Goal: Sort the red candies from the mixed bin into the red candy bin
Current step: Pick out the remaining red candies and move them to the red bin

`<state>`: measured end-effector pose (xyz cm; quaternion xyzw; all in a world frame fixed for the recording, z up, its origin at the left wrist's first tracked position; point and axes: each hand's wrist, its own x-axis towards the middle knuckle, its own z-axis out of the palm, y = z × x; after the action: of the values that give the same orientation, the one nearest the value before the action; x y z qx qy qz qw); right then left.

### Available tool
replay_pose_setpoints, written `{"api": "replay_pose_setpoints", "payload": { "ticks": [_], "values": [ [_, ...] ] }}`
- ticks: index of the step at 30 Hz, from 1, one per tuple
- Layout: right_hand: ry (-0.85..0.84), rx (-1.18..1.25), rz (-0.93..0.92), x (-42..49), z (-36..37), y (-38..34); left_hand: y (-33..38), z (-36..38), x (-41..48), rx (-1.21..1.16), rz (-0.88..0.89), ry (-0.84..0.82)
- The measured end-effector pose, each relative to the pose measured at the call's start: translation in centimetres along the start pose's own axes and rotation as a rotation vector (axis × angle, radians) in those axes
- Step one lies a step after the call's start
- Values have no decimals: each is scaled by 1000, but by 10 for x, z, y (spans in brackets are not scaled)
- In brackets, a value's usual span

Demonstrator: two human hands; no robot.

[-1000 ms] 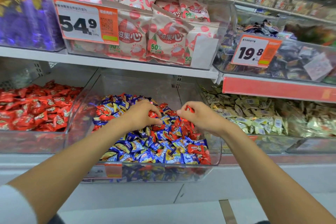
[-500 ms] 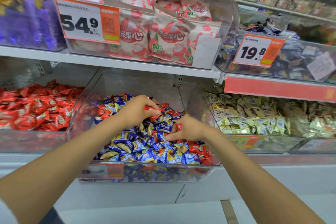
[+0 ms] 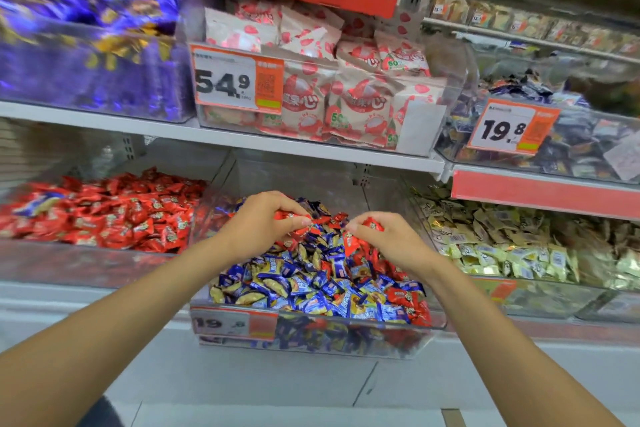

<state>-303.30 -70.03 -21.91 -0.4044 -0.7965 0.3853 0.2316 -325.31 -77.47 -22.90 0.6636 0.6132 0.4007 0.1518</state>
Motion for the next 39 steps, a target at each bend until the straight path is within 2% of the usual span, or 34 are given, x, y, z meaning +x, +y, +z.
{"api": "replay_pose_setpoints", "payload": {
  "ticks": [4,7,11,14,16,18,20,22,27,30,33,35,39],
  "values": [
    [35,65,-116,-3,34,-38,-11,-39,-23,62,-24,107],
    [1,135,-207,3,66,-75,-30,-86,-51,125,-49,237],
    [-55,109,-311,34,123,-121,-71,-157,-83,191,-163,432],
    [-45,32,-373,70,168,-152,-106,-194,-85,271,-266,490],
    [-30,-17,-380,97,195,-166,-123,-204,-76,263,-317,460],
    [-35,-63,-362,120,214,-176,-131,-205,-62,199,-293,332],
    [-108,-187,-357,135,222,-179,-136,-207,-57,74,-320,229],
    [-160,-324,-350,141,220,-173,-147,-215,-66,41,-355,200],
    [-105,-426,-360,140,211,-144,-198,-233,-105,326,-408,215],
    [-105,-393,-377,140,215,-143,-205,-226,-111,239,-456,347],
    [-116,-419,-378,138,215,-144,-198,-225,-112,262,-458,481],
    [-96,-381,-375,135,211,-144,-190,-224,-111,232,-457,510],
    [-4,-355,-436,118,195,-139,-160,-211,-102,215,-334,533]
  ]
}}
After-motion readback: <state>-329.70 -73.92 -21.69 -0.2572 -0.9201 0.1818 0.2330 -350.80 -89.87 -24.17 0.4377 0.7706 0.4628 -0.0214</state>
